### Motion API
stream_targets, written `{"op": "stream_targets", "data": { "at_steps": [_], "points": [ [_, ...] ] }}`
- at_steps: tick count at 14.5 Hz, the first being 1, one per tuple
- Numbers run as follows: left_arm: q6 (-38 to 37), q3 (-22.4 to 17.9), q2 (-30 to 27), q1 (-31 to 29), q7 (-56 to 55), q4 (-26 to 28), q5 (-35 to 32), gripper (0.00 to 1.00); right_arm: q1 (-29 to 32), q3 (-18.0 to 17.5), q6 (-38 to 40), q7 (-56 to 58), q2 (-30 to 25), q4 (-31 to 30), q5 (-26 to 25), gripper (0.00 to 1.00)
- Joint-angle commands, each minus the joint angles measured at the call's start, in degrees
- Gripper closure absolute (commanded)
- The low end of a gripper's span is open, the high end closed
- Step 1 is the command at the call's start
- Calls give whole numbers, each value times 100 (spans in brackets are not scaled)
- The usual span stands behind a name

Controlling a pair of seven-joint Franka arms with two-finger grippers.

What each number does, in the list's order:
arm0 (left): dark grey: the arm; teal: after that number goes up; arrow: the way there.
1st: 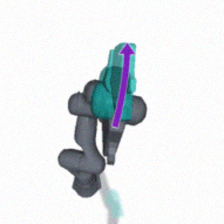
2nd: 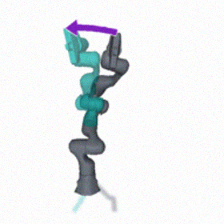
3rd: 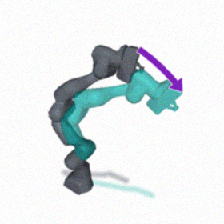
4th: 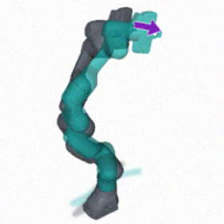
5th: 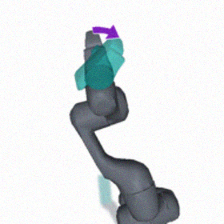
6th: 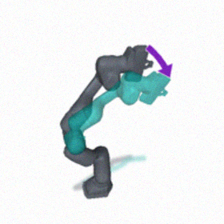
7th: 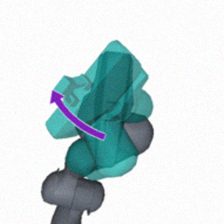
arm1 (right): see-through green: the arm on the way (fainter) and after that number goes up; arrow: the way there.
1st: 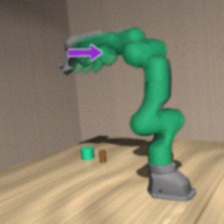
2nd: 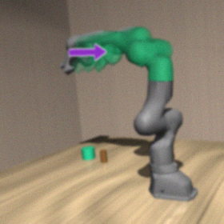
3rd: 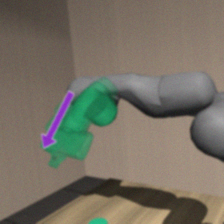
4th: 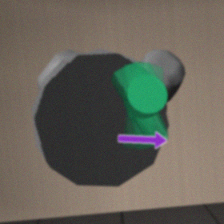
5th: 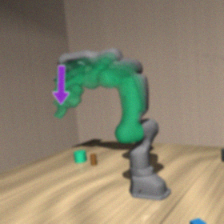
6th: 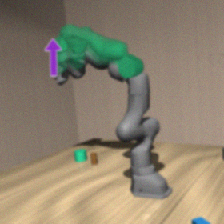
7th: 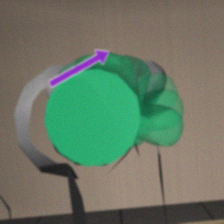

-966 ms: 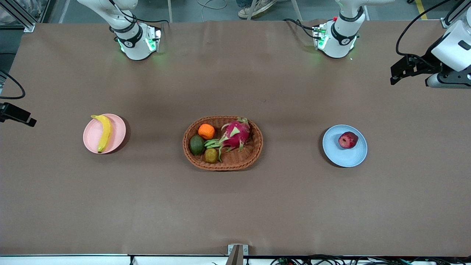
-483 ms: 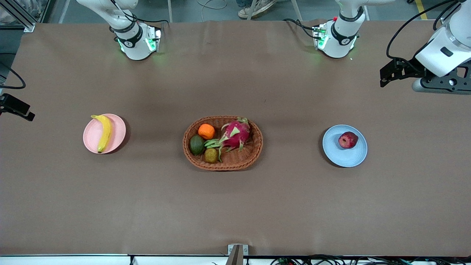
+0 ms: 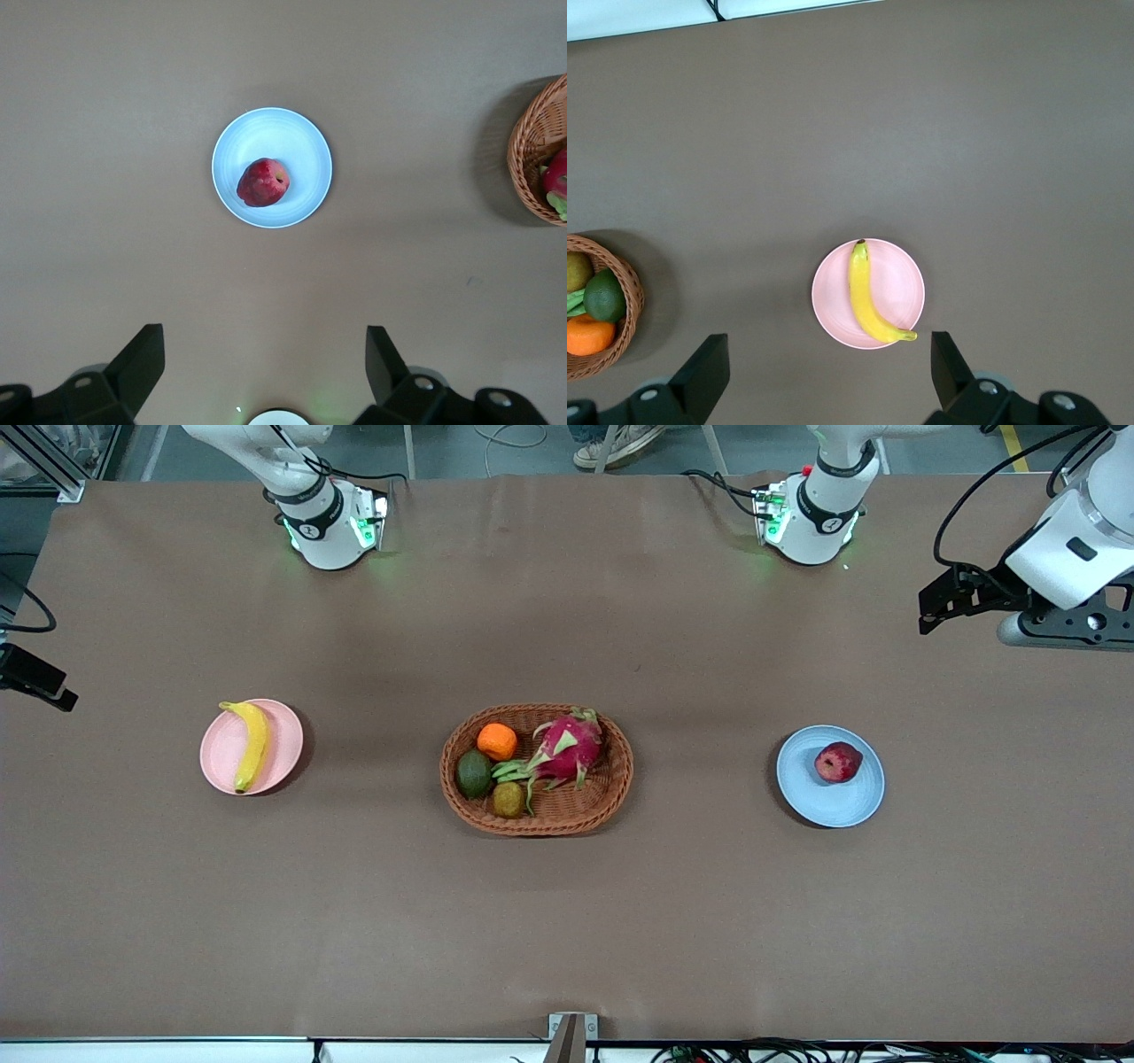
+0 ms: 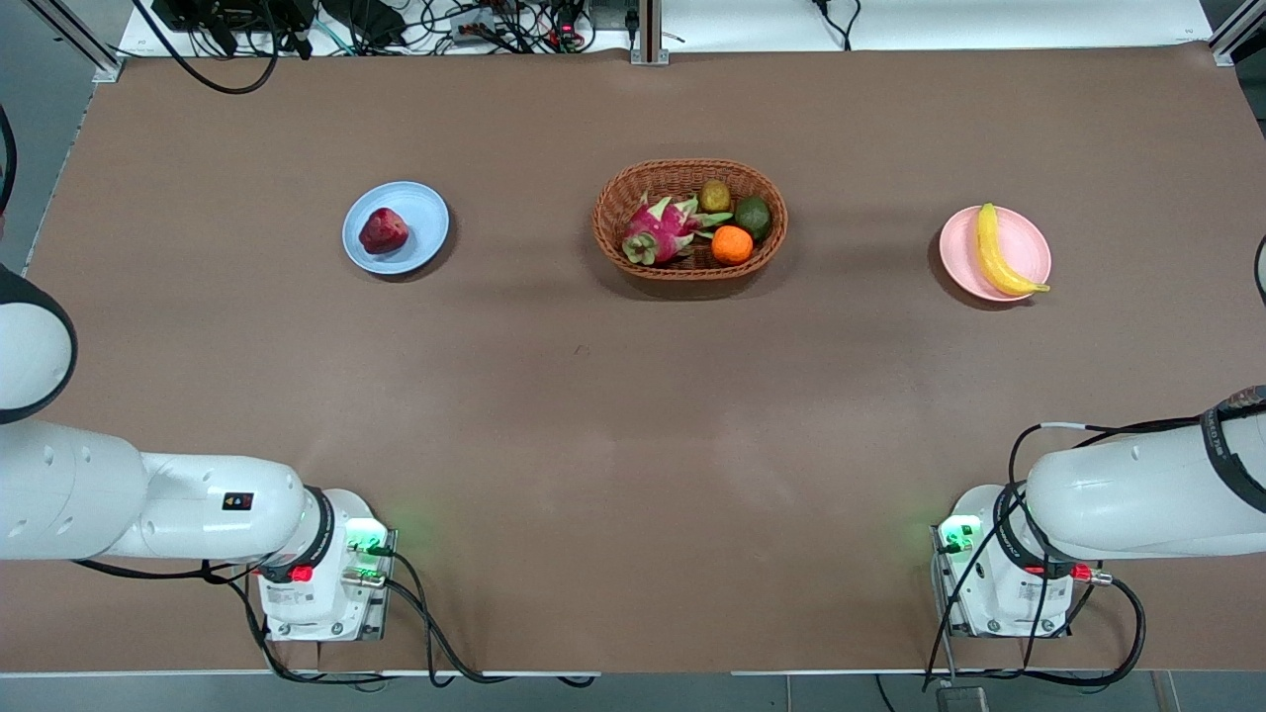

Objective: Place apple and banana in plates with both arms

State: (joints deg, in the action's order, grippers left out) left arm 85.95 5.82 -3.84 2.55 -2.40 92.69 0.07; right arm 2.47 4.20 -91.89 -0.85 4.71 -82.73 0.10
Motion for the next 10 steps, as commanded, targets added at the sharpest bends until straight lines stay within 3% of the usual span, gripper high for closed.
{"op": "stream_targets", "data": {
  "at_steps": [1, 5, 10],
  "points": [
    [97, 15, -109, -44, -6, 56, 2, 0, -88, 98, -101, 120, -260, -331, -63, 0],
    [115, -28, 58, -53, 3, -189, 2, 0, -88, 98, -706, 208, -874, -1340, -63, 0],
    [115, -37, 111, -53, 3, -330, -7, 0, -88, 107, -461, 287, -945, -1342, -81, 0]
  ]
}}
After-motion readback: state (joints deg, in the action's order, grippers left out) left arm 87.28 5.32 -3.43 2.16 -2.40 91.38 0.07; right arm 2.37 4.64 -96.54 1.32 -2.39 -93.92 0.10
